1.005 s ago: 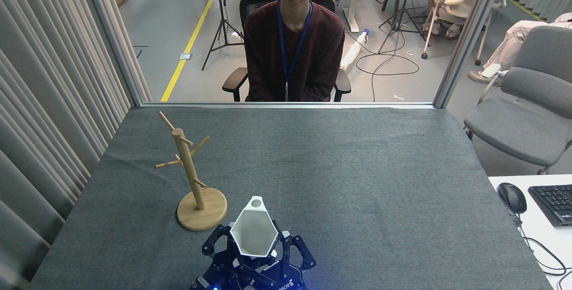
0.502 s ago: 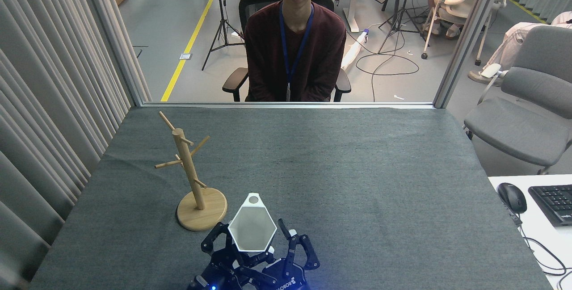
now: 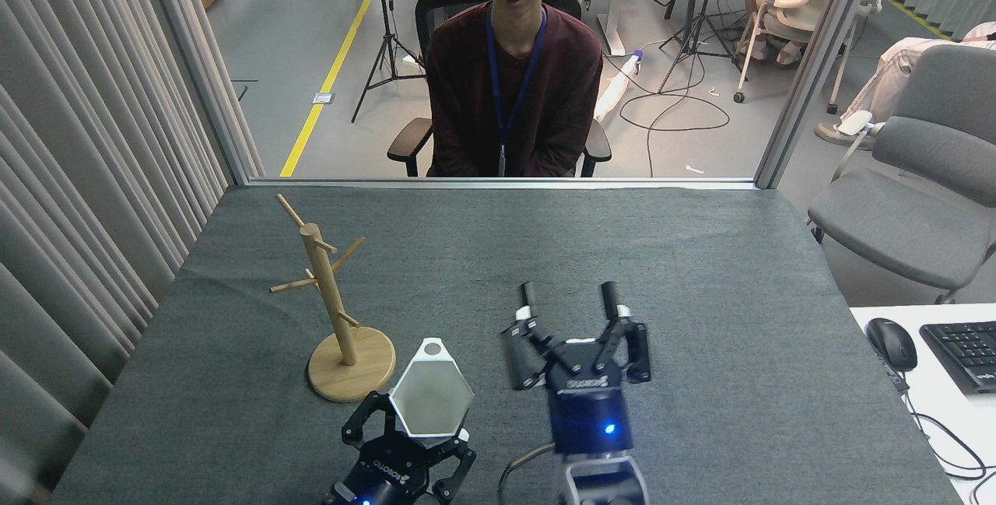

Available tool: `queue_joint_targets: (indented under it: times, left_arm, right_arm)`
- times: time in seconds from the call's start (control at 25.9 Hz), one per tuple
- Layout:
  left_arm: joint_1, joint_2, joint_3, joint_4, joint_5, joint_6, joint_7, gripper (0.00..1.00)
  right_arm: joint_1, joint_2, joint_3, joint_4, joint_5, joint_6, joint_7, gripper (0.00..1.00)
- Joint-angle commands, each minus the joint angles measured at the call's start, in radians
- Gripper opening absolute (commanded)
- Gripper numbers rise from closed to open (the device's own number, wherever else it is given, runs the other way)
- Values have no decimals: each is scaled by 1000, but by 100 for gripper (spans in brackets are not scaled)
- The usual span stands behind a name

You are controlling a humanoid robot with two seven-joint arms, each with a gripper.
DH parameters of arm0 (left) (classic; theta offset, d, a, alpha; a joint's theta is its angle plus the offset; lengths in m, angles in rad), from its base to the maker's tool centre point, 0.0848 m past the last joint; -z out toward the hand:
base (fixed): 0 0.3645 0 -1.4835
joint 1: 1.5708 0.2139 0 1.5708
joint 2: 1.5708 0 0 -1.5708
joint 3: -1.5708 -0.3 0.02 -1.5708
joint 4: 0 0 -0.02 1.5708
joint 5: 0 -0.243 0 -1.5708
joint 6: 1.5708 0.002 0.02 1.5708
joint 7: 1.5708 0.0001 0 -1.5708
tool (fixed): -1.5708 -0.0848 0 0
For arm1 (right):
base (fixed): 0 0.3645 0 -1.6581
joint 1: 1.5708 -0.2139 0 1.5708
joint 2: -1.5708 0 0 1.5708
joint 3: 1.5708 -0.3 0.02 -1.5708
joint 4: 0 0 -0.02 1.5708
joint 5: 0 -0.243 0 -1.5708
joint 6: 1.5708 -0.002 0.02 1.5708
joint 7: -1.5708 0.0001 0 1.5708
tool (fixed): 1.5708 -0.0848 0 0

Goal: Hang cup on storage rack
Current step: 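Carry the cup with the left gripper toward the wooden stand, then hook the cup's handle onto a stand peg with the left gripper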

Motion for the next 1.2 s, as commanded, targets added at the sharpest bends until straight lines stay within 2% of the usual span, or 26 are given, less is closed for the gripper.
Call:
queue_joint_targets:
  times: [0.0,0.08,0.12,0.19,0.31,0.35,0.5,0.73,1.0,1.16]
  left_arm:
    - [5,3,73,-16,7,28,4,35]
    - [26,6,165,-38,21,27,11,35]
    - [39,9,206,-51,27,27,12,35]
    - [48,17,275,-85,27,28,15,34]
    - [36,24,393,-84,-4,73,23,34]
    - [26,24,416,-82,-39,108,23,34]
    - [-43,23,439,-18,-315,201,57,34]
    - [-116,14,446,38,-484,232,84,33]
    - [-198,8,446,156,-518,244,84,33]
    - [-208,11,444,217,-516,278,87,33]
  right_arm:
    - [-50,-76,-119,138,25,22,66,99]
    - [28,-180,-108,146,150,-10,66,99]
    - [83,-194,-107,145,174,-30,62,99]
    - [128,-205,-107,145,176,-49,60,99]
    - [132,-200,-113,145,176,-49,60,99]
    - [132,-197,-113,145,176,-47,60,99]
    - [125,-192,-114,146,176,-46,62,99]
    - [123,-191,-114,146,177,-46,63,99]
    - [123,-189,-117,146,176,-46,62,99]
    - [123,-191,-117,146,176,-46,62,99]
